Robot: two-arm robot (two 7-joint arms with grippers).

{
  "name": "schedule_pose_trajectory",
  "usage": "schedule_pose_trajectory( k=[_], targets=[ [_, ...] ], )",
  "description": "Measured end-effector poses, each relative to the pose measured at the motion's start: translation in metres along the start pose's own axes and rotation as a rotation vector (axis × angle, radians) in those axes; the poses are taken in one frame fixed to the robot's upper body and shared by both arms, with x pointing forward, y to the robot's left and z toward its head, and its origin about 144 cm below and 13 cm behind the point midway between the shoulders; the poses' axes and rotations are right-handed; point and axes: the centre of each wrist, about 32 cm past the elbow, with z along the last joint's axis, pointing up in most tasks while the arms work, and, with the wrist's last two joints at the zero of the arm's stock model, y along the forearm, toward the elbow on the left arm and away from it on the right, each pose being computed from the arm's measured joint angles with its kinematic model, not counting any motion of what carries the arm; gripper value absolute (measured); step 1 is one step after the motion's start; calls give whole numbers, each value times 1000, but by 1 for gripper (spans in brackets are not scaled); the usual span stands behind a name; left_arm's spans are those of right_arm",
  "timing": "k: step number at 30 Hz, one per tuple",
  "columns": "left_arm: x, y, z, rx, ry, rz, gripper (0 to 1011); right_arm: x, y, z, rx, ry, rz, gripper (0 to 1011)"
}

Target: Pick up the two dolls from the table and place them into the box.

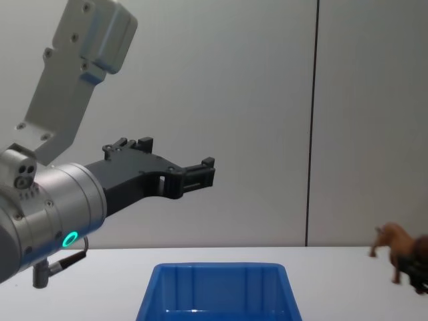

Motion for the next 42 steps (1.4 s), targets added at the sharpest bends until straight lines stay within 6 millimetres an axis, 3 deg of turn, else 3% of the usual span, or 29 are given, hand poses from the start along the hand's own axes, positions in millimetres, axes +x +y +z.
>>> schedule_pose_trajectory(
  k=[13,27,30,42],
  targets=[
    [0,0,0,0,0,0,1001,-20,21,27,94,-31,159,440],
    [0,0,0,0,0,0,1001,-57,51,45,86,-46,346,459],
    [0,0,0,0,0,0,1001,-63,56,45,70,-52,368,597],
    [0,0,0,0,0,0,1001,-66,65,46,46,-64,371,920]
  ],
)
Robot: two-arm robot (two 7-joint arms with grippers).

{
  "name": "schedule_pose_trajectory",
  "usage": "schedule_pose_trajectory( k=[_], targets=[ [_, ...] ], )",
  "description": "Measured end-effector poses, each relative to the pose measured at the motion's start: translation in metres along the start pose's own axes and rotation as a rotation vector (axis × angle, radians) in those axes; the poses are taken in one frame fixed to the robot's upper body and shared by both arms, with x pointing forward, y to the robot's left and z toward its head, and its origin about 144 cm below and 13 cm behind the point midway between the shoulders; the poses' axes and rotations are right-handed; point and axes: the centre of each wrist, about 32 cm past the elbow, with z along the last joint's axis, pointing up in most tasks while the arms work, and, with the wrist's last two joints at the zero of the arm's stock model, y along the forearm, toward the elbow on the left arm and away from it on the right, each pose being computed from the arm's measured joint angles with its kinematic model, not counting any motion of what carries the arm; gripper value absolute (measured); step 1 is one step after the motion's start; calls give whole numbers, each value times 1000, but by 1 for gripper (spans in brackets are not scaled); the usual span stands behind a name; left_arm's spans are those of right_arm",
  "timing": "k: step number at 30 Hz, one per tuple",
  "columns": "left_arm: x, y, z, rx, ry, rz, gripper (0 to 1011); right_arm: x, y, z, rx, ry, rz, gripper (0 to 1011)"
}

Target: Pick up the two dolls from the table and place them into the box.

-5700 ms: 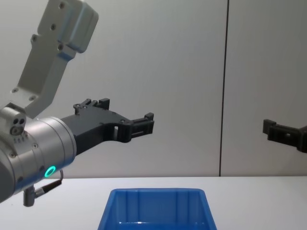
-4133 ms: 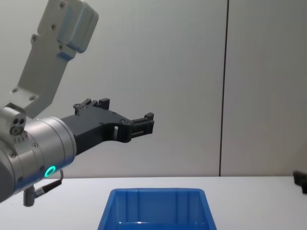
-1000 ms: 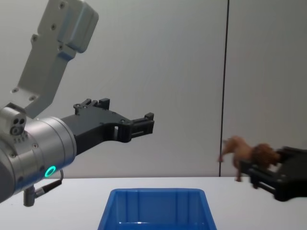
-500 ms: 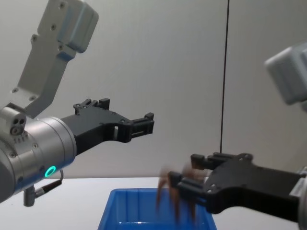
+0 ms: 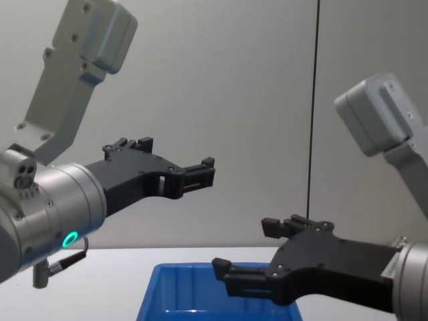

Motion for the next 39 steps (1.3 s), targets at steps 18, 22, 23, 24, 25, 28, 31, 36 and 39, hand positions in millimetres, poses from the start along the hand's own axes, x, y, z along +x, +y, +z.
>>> schedule_pose_trajectory(
  k=[18,22,23,24,25,28,31,36,39],
  targets=[
    [0,0,0,0,0,0,1001,23,-35,-11,-56,61,-117,1001],
    [0,0,0,0,0,0,1001,27,-48,-17,-89,74,-145,1001],
    [0,0,0,0,0,0,1001,28,-50,-19,-97,76,-151,1001],
    [0,0,0,0,0,0,1001,29,-54,-21,-109,79,-158,1001],
    [0,0,0,0,0,0,1001,29,-55,-22,-115,81,-162,1001],
    [0,0,0,0,0,0,1001,30,-62,-27,-139,86,-175,1001],
    [0,0,0,0,0,0,1001,31,-67,-31,-165,90,-184,1001],
    [0,0,0,0,0,0,1001,30,-73,-39,-203,95,-191,1001],
    [0,0,0,0,0,0,1001,29,-75,-43,-226,95,-192,1001]
  ],
)
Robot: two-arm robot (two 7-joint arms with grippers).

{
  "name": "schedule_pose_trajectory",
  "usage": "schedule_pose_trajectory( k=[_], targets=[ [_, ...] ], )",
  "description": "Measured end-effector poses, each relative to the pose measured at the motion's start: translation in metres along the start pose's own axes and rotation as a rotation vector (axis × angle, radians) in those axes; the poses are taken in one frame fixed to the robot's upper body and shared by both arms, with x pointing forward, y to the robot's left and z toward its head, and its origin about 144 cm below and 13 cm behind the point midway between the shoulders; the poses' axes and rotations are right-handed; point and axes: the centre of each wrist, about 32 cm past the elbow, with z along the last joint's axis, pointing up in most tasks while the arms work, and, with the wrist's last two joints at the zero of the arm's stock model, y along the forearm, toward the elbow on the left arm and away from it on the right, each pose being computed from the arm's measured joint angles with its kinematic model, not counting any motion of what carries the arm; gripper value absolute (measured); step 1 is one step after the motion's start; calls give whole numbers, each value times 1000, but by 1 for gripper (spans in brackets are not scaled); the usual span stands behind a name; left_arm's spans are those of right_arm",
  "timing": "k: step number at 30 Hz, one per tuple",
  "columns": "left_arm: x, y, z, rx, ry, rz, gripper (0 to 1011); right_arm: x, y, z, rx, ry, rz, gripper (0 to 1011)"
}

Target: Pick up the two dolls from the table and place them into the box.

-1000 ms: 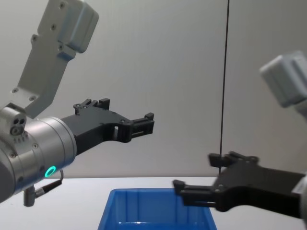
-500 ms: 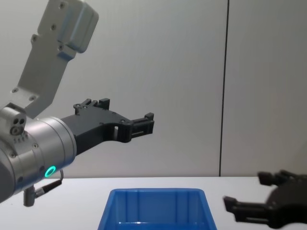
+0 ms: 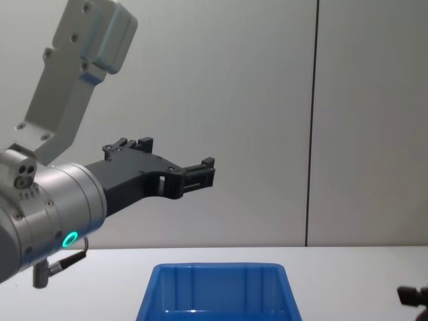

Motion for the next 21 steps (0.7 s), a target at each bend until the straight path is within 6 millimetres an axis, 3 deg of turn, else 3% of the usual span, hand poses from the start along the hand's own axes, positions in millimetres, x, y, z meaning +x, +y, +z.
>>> schedule_pose_trajectory(
  k=[21],
  targets=[
    [0,0,0,0,0,0,1001,-17,10,-20,-122,6,13,1001]
  ],
)
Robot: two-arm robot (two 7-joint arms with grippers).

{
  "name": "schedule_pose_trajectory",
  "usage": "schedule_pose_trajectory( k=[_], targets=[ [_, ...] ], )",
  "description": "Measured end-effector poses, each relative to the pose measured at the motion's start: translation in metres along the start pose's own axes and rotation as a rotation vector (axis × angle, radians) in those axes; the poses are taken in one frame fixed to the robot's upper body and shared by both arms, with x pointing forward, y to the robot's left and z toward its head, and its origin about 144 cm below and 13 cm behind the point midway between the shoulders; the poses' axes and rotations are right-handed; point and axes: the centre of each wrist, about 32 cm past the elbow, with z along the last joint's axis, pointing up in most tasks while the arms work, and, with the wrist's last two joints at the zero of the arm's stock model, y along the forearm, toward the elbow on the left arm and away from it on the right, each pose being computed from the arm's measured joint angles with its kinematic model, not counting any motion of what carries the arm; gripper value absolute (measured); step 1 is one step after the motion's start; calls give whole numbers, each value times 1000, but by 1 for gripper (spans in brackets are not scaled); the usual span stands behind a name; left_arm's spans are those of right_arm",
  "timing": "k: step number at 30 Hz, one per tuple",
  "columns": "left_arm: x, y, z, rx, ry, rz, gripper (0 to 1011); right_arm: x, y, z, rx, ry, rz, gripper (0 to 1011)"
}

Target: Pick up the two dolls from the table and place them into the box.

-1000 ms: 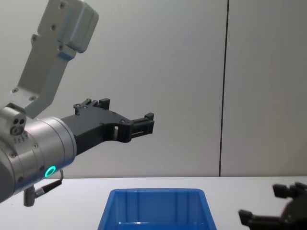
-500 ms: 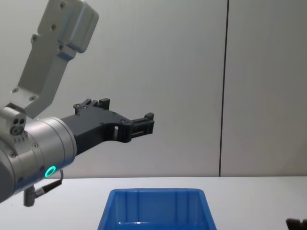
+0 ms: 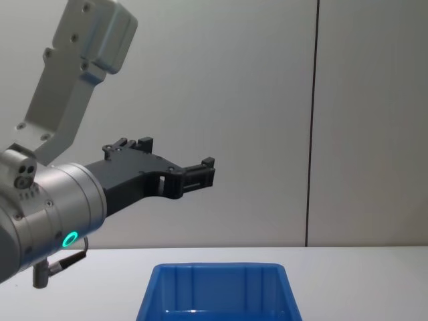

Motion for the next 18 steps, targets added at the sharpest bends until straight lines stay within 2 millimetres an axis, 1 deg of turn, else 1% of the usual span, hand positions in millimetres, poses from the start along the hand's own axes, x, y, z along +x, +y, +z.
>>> schedule_pose_trajectory(
  k=[5,8,9,10,12,13,16,17,18],
  targets=[
    [0,0,0,0,0,0,1001,-2,3,-2,-19,1,-11,994],
    [0,0,0,0,0,0,1001,-2,5,-2,-27,4,-19,941],
    [0,0,0,0,0,0,1001,-2,5,-3,-30,7,-25,911],
    [0,0,0,0,0,0,1001,-2,5,-3,-30,7,-25,902],
    [0,0,0,0,0,0,1001,-2,6,-3,-34,11,-32,813],
    [0,0,0,0,0,0,1001,-2,7,-3,-36,14,-37,813],
    [0,0,0,0,0,0,1001,-2,7,-3,-36,20,-43,744],
    [0,0,0,0,0,0,1001,-2,8,-3,-37,24,-47,687],
    [0,0,0,0,0,0,1001,-1,8,-3,-37,25,-49,675]
  ],
)
